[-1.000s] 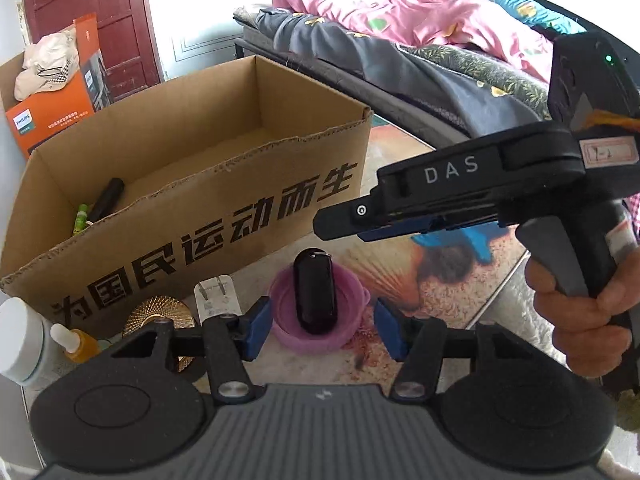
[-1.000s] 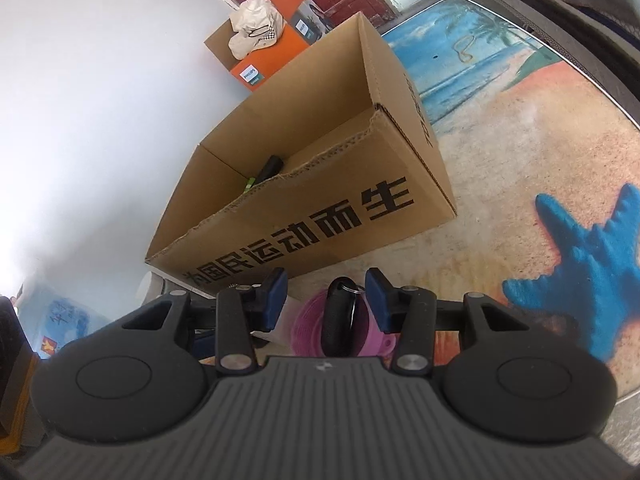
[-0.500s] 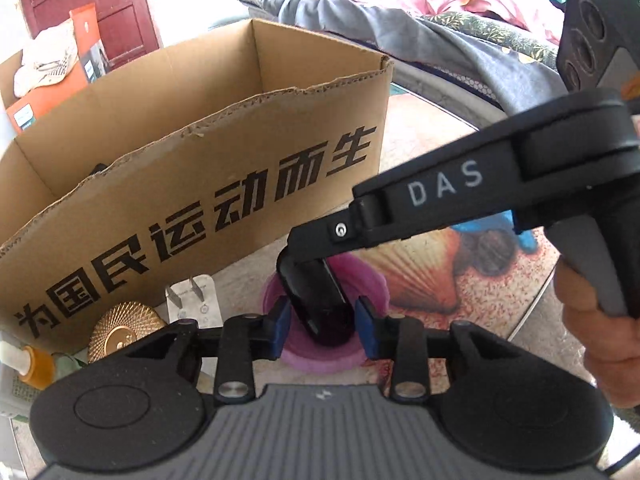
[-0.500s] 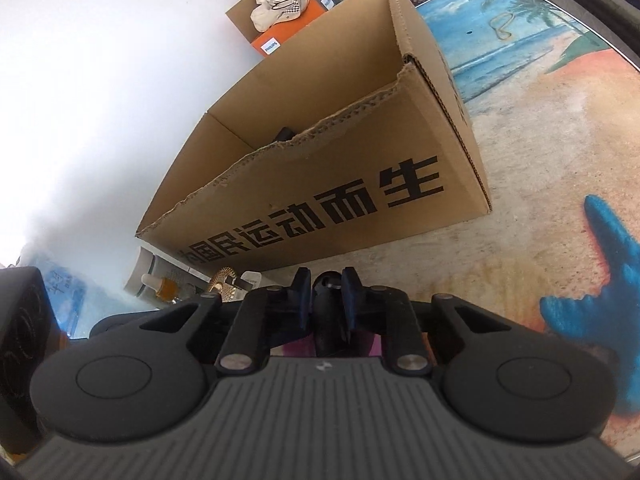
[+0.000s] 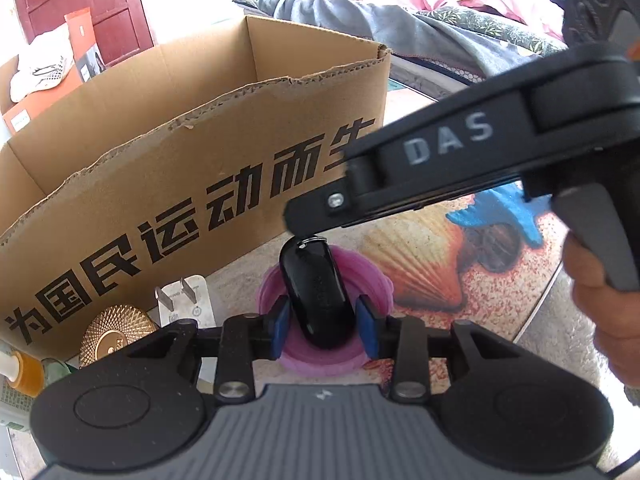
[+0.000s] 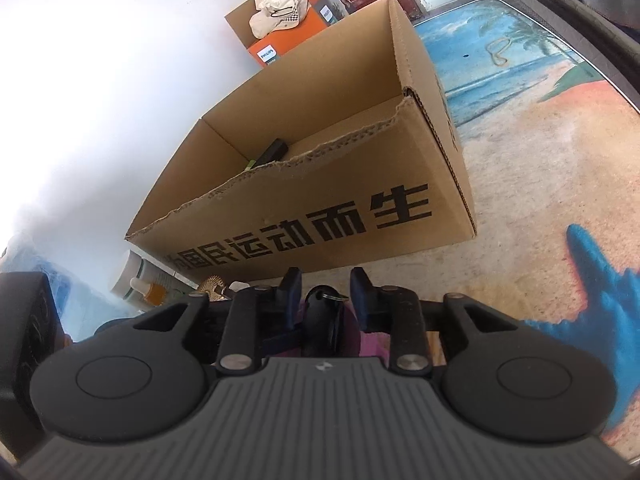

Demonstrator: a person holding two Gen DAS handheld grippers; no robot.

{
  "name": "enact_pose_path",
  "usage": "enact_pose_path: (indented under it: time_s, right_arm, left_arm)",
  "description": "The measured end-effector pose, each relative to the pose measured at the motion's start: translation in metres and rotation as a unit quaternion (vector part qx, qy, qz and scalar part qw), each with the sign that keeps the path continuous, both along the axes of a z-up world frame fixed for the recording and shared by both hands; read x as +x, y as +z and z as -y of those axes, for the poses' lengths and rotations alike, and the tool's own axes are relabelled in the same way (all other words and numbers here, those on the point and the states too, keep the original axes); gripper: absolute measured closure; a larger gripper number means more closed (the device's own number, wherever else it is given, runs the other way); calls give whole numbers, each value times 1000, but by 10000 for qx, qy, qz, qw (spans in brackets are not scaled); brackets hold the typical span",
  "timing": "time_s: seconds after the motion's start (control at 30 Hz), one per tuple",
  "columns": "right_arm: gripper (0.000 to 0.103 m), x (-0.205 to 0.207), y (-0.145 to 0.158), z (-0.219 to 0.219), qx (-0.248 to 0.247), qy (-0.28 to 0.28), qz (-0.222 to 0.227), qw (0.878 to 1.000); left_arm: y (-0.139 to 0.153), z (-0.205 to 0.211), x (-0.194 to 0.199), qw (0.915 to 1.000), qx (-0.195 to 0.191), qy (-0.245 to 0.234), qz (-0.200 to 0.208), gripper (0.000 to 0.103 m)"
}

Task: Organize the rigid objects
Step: 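Grasp the black key fob in the pink cup with the right tool, then carry the key fob into the box and open the right tool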

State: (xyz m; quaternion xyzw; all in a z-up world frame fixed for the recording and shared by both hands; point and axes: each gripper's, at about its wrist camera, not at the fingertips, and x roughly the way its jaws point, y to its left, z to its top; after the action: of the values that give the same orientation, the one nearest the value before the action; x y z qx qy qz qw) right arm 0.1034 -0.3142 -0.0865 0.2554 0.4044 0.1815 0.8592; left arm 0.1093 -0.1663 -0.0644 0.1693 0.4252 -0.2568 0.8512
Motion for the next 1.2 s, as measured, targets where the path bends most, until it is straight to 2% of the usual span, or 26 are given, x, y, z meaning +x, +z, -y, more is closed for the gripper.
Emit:
enact_pose_path:
  time_s: [0.2, 0.27, 0.43, 0.57, 0.7, 0.83, 1.0, 1.2]
  right_arm:
    - [69, 11, -14, -11, -48, 237, -23, 9997]
    - [77, 12, -13, -9, -18, 225, -9, 9997]
    - [87, 3, -5, -2, 99, 318, 139, 9994]
    - [87, -4, 0, -4, 45, 435, 189, 9989]
    - [87, -1, -13, -6, 113, 419, -84, 9990]
    - [88, -6, -10, -5, 196, 276, -117, 9994]
    - [88, -20, 21, -8, 54, 238, 89, 9997]
    - [88, -20, 89, -22, -21, 451, 695, 9966]
  left_arm:
    - [-2, 1, 2, 10000, -25, -26, 51, 65]
    - [-3, 2, 3, 10000, -27, -35, 68, 65]
    - [-1, 1, 2, 9999, -52, -62, 89, 65]
    - [-1, 2, 3, 9999, -81, -35, 106, 65]
    - [-1, 4, 2, 9999, -104, -24, 114, 75]
    - [-1, 11, -1, 9998, -9, -20, 208, 77]
    - [23, 7, -16, 9988, -144, -68, 455, 77]
    - [84, -11, -24, 9940, -330, 148, 1036, 77]
